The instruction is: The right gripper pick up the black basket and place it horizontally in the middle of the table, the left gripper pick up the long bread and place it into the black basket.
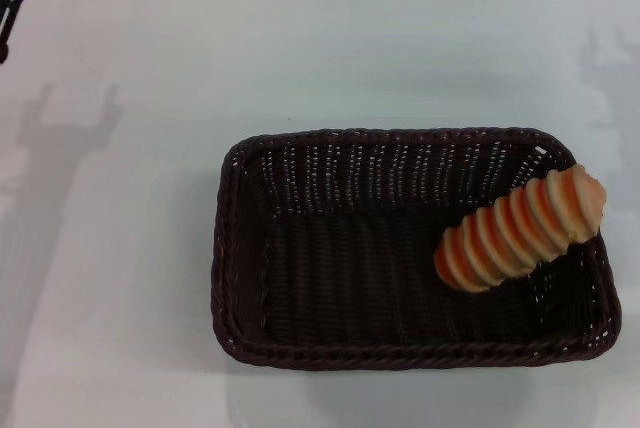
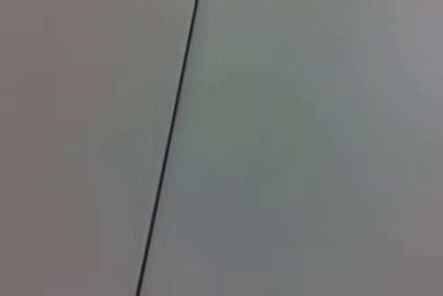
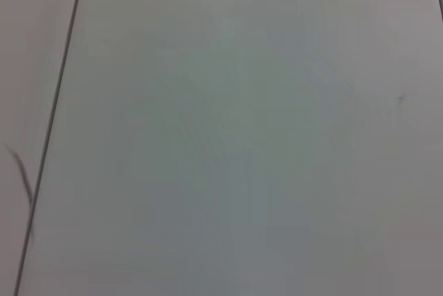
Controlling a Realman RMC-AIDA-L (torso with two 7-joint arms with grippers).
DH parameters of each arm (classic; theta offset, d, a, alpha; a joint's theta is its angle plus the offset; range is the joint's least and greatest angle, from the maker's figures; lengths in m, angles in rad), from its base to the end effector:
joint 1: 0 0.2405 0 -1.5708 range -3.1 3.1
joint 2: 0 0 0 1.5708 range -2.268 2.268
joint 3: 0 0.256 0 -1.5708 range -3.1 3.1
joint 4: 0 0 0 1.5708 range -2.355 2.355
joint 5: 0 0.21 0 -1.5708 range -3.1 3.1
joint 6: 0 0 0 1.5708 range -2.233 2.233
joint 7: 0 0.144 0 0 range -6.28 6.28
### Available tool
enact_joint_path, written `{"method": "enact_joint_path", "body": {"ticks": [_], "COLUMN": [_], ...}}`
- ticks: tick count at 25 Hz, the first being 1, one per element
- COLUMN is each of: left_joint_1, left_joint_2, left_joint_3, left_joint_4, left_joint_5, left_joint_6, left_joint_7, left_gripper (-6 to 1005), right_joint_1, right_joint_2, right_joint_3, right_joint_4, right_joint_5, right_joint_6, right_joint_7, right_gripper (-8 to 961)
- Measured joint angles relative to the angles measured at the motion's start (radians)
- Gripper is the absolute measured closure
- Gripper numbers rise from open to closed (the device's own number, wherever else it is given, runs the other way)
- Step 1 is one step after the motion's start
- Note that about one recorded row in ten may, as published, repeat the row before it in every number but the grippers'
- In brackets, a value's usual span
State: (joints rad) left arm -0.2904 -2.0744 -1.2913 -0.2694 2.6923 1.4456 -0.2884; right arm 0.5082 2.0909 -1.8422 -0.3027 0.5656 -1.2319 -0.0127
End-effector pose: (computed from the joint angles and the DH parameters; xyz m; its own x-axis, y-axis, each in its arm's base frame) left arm -0.3188 0.2985 0.0350 0.5452 -0.3434 0.7647 0.7822 -0.1197 -0.6114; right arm 0.2667 0.3763 0.0254 0.6953 0.3433 -0.6315 -0.6547 -0.0601 -0.7535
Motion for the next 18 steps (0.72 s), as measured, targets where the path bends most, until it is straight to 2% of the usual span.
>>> {"method": "enact_joint_path", "body": {"ticks": [18], "left_joint_1": [-0.009], "left_joint_2": [0.0], "left_joint_3": [0.004], "left_joint_4": [0.0], "left_joint_5": [-0.005], "left_joint_6": [-0.002], "left_joint_7": [0.0], "left_gripper": [131], "right_joint_1": [0.004], "right_joint_2": [-0.002], "right_joint_3": [0.005], "right_joint_4": [0.003], "right_joint_5": [0.002], "right_joint_6": [0.0], "right_joint_7": [0.008], "right_gripper": [636]}}
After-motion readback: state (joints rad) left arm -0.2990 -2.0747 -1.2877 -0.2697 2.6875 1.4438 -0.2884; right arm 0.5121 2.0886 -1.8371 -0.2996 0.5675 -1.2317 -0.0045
